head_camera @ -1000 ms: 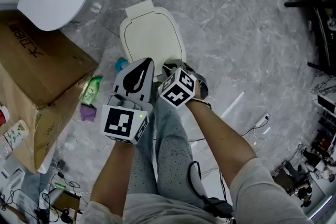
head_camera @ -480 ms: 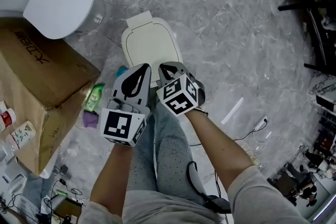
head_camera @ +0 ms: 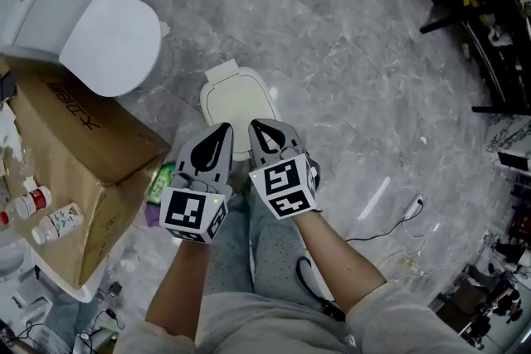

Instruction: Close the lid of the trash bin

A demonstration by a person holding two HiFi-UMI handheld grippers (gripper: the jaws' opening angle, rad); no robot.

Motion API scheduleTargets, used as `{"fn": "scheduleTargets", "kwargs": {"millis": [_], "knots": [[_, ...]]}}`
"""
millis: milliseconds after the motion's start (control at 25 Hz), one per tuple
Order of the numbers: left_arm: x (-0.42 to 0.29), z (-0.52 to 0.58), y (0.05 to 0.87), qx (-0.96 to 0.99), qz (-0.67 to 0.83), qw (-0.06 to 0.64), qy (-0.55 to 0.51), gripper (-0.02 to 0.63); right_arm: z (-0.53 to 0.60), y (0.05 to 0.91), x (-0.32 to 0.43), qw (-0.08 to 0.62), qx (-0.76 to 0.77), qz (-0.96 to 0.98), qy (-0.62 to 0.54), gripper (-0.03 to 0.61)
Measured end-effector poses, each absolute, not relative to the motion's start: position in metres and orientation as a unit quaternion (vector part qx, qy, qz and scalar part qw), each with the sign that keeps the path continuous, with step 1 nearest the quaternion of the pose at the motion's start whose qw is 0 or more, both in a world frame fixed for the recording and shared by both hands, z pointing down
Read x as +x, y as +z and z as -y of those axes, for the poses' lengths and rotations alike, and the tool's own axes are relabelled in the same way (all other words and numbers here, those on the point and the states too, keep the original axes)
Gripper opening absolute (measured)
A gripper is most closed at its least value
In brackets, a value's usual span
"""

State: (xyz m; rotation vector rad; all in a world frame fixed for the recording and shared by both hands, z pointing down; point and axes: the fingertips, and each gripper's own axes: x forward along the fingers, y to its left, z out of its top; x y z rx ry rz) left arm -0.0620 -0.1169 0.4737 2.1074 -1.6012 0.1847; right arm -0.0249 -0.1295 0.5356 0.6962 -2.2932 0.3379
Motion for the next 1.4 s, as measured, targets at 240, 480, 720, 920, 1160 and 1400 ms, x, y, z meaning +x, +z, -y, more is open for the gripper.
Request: {"fn": "scheduleTargets", "kwargs": {"millis": [240, 480, 720, 920, 1160, 1400], "knots": [[-0.069, 0.127, 0.434, 0.781, 0.583, 0.217, 0.056, 0.017, 0.148, 0.462, -0.030, 0.280, 0.327, 0.894, 0.126, 0.032], [-0.041, 0.147, 0.382, 0.788, 0.577, 0.206, 0.058, 0.017, 0.175, 0.380, -0.007, 0.218, 0.361, 0.900, 0.111, 0.032], [-0.038, 0.120, 0.329, 0.804, 0.565, 0.176, 0.054, 0.017, 0.144, 0.315, -0.012, 0.170, 0.386, 0.903, 0.087, 0.032], [-0.037, 0.102, 0.281, 0.810, 0.565, 0.150, 0.048, 0.017, 0.118, 0.263, -0.006, 0.136, 0.400, 0.904, 0.062, 0.032], [-0.040, 0.075, 0.232, 0.810, 0.572, 0.122, 0.036, 0.017, 0.084, 0.204, -0.004, 0.078, 0.403, 0.912, 0.003, 0.032], [-0.036, 0.051, 0.192, 0.804, 0.588, 0.082, 0.024, 0.017, 0.059, 0.165, 0.012, 0.043, 0.415, 0.909, -0.020, 0.032]]}}
